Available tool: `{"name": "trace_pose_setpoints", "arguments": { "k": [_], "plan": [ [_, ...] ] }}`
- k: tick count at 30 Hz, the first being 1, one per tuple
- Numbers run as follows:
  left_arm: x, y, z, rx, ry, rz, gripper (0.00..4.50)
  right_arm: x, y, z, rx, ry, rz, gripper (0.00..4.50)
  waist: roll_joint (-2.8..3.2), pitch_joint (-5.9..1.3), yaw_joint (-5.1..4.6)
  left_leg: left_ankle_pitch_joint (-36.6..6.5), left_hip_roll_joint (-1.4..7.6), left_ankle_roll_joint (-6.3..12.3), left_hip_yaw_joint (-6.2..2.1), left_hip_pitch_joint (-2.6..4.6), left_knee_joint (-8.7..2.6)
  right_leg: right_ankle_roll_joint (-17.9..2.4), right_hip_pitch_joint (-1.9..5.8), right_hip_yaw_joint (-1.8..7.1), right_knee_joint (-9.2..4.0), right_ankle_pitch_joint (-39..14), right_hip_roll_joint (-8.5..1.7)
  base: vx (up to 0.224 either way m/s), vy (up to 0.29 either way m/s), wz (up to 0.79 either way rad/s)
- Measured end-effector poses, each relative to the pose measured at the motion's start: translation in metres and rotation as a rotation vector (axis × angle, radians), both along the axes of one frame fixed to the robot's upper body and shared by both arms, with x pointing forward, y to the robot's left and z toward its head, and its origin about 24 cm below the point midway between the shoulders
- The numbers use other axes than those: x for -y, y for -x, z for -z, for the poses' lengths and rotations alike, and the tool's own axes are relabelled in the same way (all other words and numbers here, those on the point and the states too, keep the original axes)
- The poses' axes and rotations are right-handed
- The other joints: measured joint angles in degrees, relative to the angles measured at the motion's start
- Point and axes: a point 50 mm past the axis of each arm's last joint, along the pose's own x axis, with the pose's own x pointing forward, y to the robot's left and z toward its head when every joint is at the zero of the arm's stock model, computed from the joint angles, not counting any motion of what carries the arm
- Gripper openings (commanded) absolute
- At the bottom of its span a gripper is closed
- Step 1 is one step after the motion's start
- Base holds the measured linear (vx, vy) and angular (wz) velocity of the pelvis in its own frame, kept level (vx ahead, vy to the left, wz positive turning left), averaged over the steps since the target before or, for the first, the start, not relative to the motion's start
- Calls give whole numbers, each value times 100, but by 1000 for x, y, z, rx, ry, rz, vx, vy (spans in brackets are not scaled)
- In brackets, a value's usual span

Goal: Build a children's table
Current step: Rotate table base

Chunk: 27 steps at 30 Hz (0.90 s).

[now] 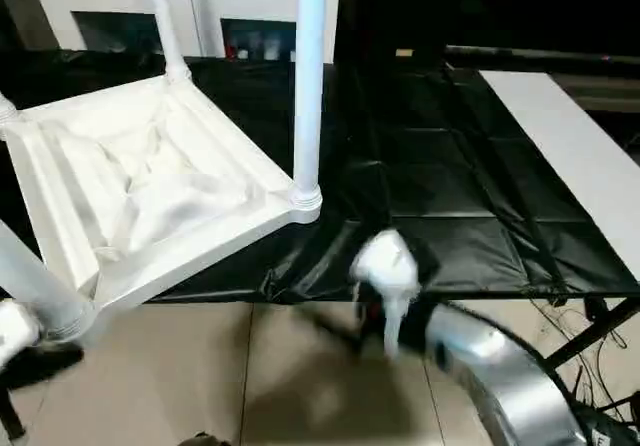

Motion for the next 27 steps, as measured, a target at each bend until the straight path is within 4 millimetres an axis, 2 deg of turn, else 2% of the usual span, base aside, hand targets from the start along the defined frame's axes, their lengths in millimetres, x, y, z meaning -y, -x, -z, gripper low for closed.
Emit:
{"name": "trace_pose_setpoints", "arguments": {
  "k": [8, 13, 16, 21, 24, 27],
  "plan": [
    [-4, -10, -1, 27, -24, 28, 6, 3, 2, 1, -22, 13, -30, 400, -33, -9, 6, 0, 1, 0, 17, 58, -4, 1, 15, 17, 1, 1, 0, 0, 0, 0],
    [-19, -31, -3, 90, -100, 6, 6, 2, 1, 0, -20, 15, -34, 400, -68, -4, 21, -1, 1, 0, 15, 89, -4, 3, 34, 18, 0, 0, -1, 0, 0, 0],
    [-17, -39, -13, 126, -99, 30, 6, 2, 1, 0, -18, 18, -36, 400, -90, -11, 5, -1, 0, 1, 11, 97, 3, 2, 33, 18, -15, 0, -3, 0, 0, 0],
    [-10, -55, -32, 252, -110, 57, 6, 1, -3, 1, 23, 32, 17, 400, -72, -3, -10, -2, -1, 4, 3, 110, 3, 1, 26, 18, -60, 1, -4, 0, 0, 0],
    [-8, -60, -32, 318, -100, 28, 6, 1, -5, 3, 34, 39, 44, 400, -66, 1, -5, -2, -1, 4, 1, 107, 3, -2, 18, 17, -72, 3, -3, 0, 0, 0],
    [-7, -58, -42, 351, -27, -12, 6, 2, -7, 1, 48, 41, 53, 400, -67, 1, -8, -2, -1, 4, 1, 110, 6, -23, 8, 18, -77, 15, -4, 0, 0, 0]
  ]
}}
